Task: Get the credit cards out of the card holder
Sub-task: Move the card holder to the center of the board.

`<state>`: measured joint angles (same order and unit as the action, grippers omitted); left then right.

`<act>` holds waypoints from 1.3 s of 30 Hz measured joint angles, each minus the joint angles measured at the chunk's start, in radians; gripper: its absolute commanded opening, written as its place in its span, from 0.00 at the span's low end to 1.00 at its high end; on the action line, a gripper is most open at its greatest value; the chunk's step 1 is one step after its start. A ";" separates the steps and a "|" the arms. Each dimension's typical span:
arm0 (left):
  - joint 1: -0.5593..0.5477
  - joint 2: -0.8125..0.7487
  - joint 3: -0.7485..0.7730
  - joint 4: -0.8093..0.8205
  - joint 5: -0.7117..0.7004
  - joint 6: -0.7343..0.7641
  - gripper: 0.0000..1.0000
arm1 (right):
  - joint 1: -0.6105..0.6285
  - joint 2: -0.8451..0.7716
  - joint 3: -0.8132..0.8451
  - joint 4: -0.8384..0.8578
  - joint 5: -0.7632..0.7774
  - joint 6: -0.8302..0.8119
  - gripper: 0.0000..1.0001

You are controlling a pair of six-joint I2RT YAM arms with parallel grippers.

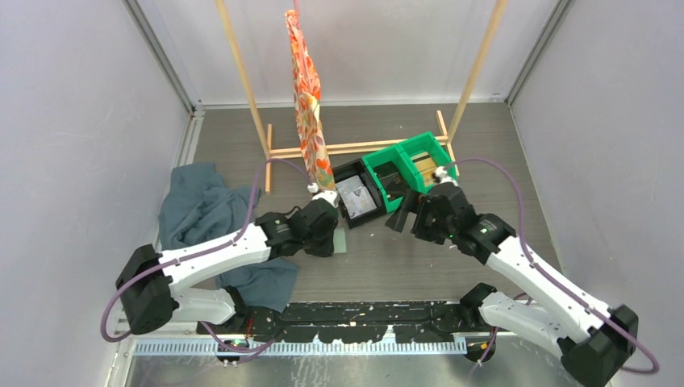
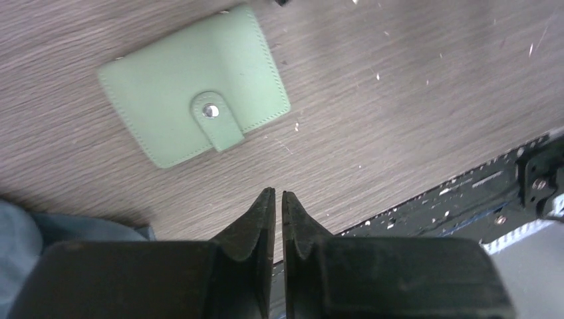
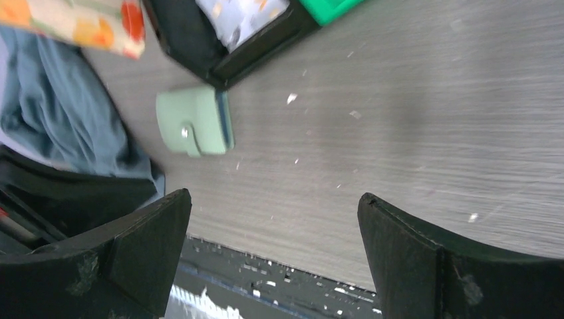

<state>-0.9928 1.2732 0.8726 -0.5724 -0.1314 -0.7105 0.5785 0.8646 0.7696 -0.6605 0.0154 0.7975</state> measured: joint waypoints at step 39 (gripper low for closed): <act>0.333 0.066 -0.019 -0.047 0.103 -0.018 0.20 | 0.494 0.231 0.028 0.039 0.478 0.241 0.65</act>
<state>-0.6594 1.3396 0.8539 -0.6189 -0.0288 -0.7288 1.0725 1.0954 0.7979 -0.6216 0.4938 1.0389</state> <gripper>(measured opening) 0.203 0.718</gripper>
